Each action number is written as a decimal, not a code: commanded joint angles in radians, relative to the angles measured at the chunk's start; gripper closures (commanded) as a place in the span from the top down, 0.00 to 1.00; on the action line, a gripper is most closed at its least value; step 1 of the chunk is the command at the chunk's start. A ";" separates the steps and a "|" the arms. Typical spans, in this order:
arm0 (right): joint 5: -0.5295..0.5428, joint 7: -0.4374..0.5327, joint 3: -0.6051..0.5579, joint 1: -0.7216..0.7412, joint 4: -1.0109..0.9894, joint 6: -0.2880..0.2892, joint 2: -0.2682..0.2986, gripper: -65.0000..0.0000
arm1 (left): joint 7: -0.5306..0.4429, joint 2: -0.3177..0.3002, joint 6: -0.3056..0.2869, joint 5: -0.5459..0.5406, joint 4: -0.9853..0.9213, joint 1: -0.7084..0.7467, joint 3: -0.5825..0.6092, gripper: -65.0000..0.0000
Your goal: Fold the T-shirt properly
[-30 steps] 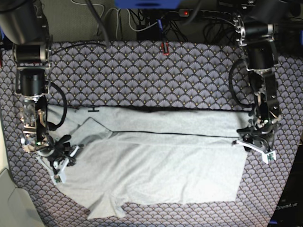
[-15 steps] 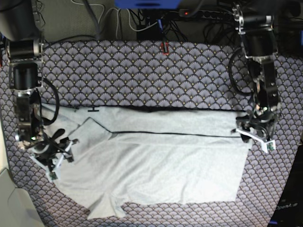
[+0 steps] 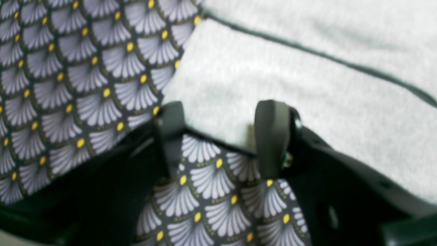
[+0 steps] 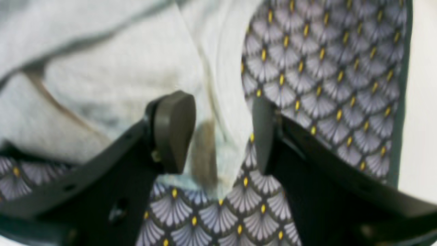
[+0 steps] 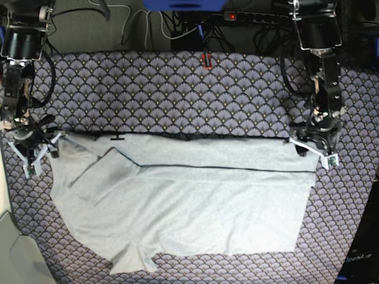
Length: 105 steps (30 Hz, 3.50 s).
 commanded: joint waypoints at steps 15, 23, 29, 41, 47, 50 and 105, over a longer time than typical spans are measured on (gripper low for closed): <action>0.008 0.028 0.038 -0.139 0.131 -0.003 -0.007 0.49 | -0.027 -0.013 0.000 -0.001 0.012 0.014 -0.002 0.51; 0.008 0.036 0.038 -0.139 0.096 -0.003 -0.040 0.49 | -0.027 -0.016 0.001 -0.001 0.010 0.011 -0.002 0.51; 0.008 0.039 0.038 -0.137 0.073 -0.003 -0.040 0.26 | -0.027 -0.018 0.001 0.005 0.010 0.005 -0.002 0.51; 0.008 0.031 0.038 -0.137 0.073 -0.003 -0.040 0.00 | -0.027 -0.010 0.006 0.006 0.010 0.000 -0.123 0.51; 0.008 0.030 0.036 -0.143 0.073 -0.003 -0.040 0.00 | -0.027 -0.018 0.001 0.005 -0.060 -0.035 -0.123 0.51; 0.008 0.030 0.036 -0.146 0.073 -0.003 -0.040 0.00 | -0.073 -0.015 0.001 0.008 -0.121 -0.057 -0.123 0.51; 0.014 0.036 0.190 -0.670 0.489 0.005 -0.041 0.00 | -0.078 -0.122 -0.002 -0.001 0.353 0.497 -0.123 0.01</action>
